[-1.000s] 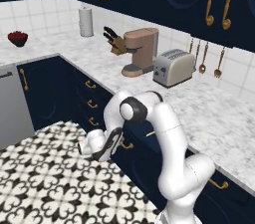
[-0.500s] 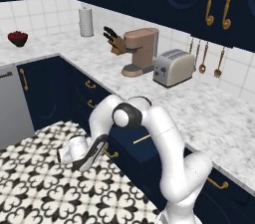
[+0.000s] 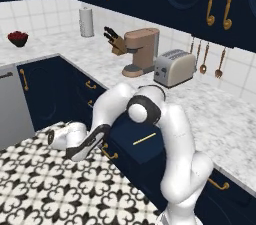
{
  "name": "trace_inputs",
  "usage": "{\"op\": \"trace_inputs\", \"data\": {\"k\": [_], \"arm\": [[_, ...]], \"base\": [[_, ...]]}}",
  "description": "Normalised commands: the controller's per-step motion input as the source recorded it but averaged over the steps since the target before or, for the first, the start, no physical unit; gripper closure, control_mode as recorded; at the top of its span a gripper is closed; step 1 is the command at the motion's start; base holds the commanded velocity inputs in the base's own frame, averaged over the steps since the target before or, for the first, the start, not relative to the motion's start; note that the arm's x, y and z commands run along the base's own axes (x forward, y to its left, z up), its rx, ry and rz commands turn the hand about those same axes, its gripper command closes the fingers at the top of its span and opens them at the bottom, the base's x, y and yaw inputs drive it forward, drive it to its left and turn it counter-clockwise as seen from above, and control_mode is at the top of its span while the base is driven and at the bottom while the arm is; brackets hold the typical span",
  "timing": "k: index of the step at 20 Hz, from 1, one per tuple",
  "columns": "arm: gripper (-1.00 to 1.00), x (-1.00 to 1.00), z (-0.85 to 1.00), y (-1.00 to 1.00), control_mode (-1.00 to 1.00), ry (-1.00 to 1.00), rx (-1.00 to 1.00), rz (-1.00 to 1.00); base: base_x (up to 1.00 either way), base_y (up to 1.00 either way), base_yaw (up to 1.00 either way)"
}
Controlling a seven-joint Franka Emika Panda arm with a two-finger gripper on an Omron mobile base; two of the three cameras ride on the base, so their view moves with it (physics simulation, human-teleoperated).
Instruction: Take a straw from the drawer in front and place it inside the glass cup on the dining counter.
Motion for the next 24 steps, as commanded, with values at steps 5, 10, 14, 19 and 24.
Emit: {"op": "trace_inputs", "data": {"k": [5, 10, 14, 19, 24], "arm": [[-1.0, -0.04, 1.0, -0.64, -1.0, 0.0, 0.44, -0.01], [-1.0, 0.14, 0.74, -0.79, -1.0, 0.04, 0.31, -0.01], [-1.0, 0.36, 0.35, -0.59, -1.0, 0.19, 0.17, -0.03], [-1.0, 0.38, -0.01, -0.4, -1.0, 0.29, 0.02, -0.01], [-1.0, 0.37, -0.42, -0.18, -1.0, 0.23, 0.0, 0.0]], "base": [[0.0, 0.0, 0.0], [0.0, 0.0, 0.0], [0.0, 0.0, 0.0], [0.0, 0.0, 0.0], [0.0, 0.0, 0.0]]}}
